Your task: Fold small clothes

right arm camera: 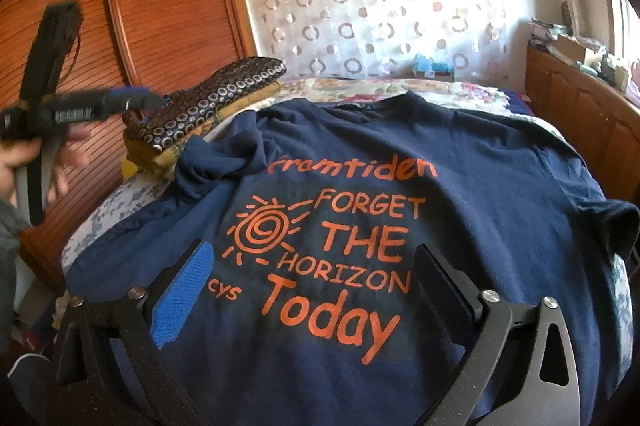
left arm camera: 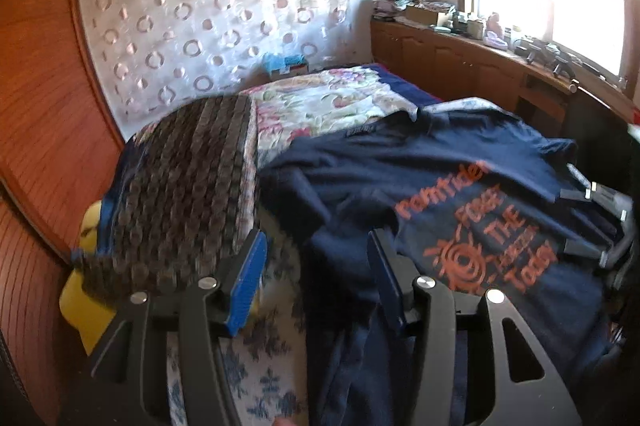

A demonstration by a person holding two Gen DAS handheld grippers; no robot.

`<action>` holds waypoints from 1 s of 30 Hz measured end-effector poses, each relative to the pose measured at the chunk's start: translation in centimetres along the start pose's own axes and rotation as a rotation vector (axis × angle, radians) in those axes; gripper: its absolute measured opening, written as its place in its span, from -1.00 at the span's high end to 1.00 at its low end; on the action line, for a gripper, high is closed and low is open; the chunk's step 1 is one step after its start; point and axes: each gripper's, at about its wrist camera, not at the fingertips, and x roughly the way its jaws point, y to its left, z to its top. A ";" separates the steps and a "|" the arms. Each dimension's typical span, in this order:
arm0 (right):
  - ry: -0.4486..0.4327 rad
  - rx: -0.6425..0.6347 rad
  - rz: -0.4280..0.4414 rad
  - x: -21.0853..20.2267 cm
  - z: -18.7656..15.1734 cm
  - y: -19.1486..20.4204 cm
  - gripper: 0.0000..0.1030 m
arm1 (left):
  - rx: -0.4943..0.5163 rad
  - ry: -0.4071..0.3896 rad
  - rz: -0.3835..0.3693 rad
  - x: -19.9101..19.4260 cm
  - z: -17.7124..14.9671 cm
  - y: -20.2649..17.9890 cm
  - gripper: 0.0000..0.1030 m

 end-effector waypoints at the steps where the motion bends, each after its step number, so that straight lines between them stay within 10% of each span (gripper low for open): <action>1: 0.001 -0.005 0.009 -0.1 0.4 -0.1 -0.83 | -0.010 0.008 -0.001 0.2 -0.8 0.1 -0.01; 20: 0.201 -0.122 0.183 15.1 10.5 4.0 -0.13 | -0.099 0.140 -0.010 4.4 -8.3 1.6 -0.01; 27: 0.268 -0.110 0.245 18.1 10.3 4.4 0.86 | -0.136 0.129 -0.041 4.3 -8.7 2.4 -0.04; 30: 0.222 -0.126 0.287 16.5 10.3 4.1 0.94 | -0.138 0.128 -0.042 4.2 -8.8 2.4 -0.04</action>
